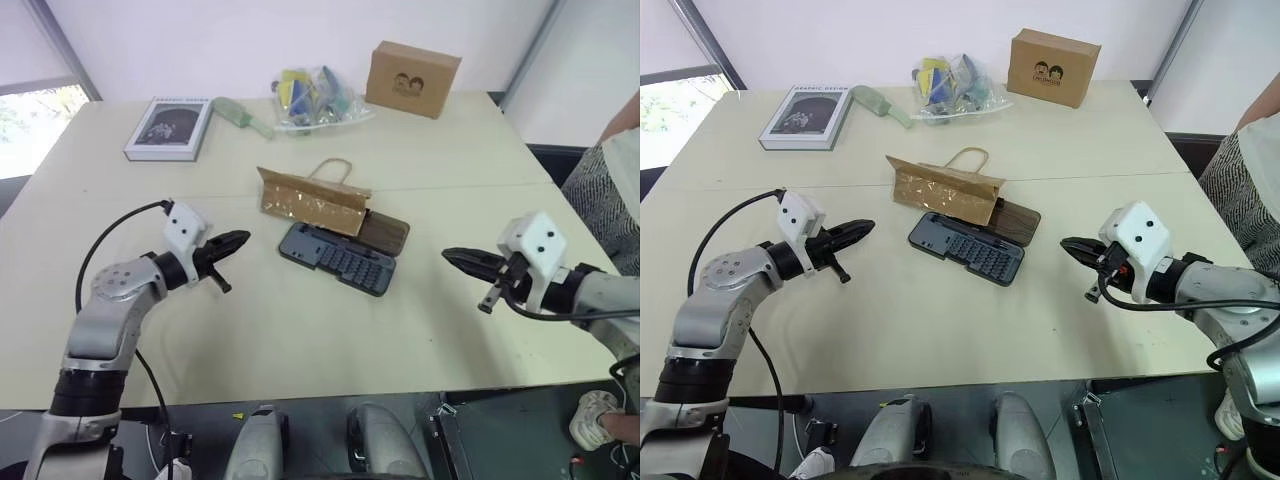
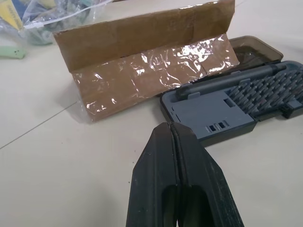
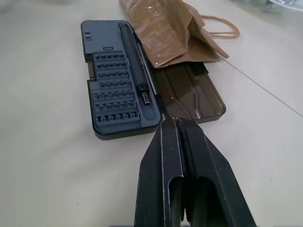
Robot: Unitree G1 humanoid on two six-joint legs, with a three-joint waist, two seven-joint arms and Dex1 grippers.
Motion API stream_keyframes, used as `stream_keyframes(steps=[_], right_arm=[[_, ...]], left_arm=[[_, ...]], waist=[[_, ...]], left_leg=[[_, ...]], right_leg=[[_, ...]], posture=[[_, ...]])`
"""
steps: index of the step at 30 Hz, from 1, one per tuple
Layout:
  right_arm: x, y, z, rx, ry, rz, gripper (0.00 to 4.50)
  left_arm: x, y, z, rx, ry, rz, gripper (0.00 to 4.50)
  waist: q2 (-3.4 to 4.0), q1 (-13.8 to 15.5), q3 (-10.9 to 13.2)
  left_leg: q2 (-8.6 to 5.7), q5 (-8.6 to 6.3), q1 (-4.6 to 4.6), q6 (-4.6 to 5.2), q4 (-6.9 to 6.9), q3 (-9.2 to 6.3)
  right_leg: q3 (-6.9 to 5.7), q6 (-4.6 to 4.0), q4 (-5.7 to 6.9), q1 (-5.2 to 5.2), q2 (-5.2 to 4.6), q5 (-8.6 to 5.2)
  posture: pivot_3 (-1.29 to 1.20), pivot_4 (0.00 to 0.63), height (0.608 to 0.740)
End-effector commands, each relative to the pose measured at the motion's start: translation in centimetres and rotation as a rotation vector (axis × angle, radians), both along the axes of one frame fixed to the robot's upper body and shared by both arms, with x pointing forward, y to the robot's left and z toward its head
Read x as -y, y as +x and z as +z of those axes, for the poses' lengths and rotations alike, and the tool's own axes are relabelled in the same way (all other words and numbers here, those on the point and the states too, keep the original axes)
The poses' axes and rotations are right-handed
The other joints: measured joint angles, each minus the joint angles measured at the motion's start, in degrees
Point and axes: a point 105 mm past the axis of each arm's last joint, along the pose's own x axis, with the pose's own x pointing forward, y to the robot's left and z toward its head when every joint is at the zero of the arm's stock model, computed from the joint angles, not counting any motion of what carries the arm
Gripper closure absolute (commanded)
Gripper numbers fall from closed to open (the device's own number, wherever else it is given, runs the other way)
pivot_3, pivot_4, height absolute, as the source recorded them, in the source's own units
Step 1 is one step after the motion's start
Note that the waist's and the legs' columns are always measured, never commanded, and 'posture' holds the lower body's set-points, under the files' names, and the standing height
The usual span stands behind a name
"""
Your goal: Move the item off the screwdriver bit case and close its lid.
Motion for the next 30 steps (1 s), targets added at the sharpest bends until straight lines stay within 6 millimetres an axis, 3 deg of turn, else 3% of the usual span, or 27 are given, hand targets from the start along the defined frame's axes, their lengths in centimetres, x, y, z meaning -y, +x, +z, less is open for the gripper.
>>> stream_keyframes(steps=[1, 7, 11, 16, 22, 30], right_arm=[[-0.1, 0.1, 0.8, 0.025, 0.024, 0.003, 3.16], [-0.1, 0.7, 0.9, 0.049, 0.024, -0.02, 0.12], [-0.3, 1.3, 0.8, 0.051, 0.023, -0.019, 0.05], [-1.2, 4.5, 1.1, 0.152, 0.002, -0.019, 0.05], [-4.9, 9.6, 0.8, 0.198, 0.013, 0.064, 0.05], [-8.4, 12.0, 0.0, 0.203, 0.018, 0.15, 0.05]], left_arm=[[0.4, -0.1, 0.9, 0.036, 0.005, -0.016, 4.5], [0.5, 0.2, 0.9, 0.039, 0.008, -0.017, 4.5], [0.5, 0.2, 0.9, 0.042, 0.01, -0.018, 4.5], [0.7, 0.6, 1.0, 0.049, 0.004, -0.013, 4.5], [0.9, 1.1, 1.4, 0.075, 0.003, 0.008, 4.5], [0.8, 1.0, 1.5, 0.088, 0.019, 0.026, 4.5]], waist=[[0.0, 0.0, 0.0], [0.0, 0.0, 0.0], [0.0, 0.0, 0.0], [0.0, -0.5, 0.0], [0.0, -1.4, 0.0], [0.01, -1.3, 0.0]], left_leg=[[0.0, 0.0, 0.0, 0.0, 0.0, 0.0], [0.0, 0.0, 0.0, 0.0, 0.0, 0.0], [0.0, 0.0, 0.0, 0.0, 0.0, 0.01], [0.0, 0.0, 0.02, 0.0, 0.0, 0.04], [0.01, 0.01, 0.01, 0.0, 0.0, 0.05], [0.01, 0.01, -0.05, -0.01, -0.02, 0.07]], right_leg=[[0.0, 0.0, 0.0, 0.0, 0.0, 0.0], [0.0, 0.0, 0.0, 0.0, 0.0, 0.0], [0.0, 0.0, 0.0, 0.0, 0.0, 0.0], [0.02, 0.0, 0.03, -0.01, 0.01, 0.0], [0.04, 0.01, 0.11, -0.09, 0.04, 0.02], [0.05, 0.02, 0.12, -0.17, -0.05, 0.03]], posture=[[0.0, 0.15, 0.74], [0.0, 0.15, 0.74], [0.0, 0.15, 0.74], [0.0, 0.15, 0.74], [0.0, 0.15, 0.74], [0.0, 0.15, 0.74]])
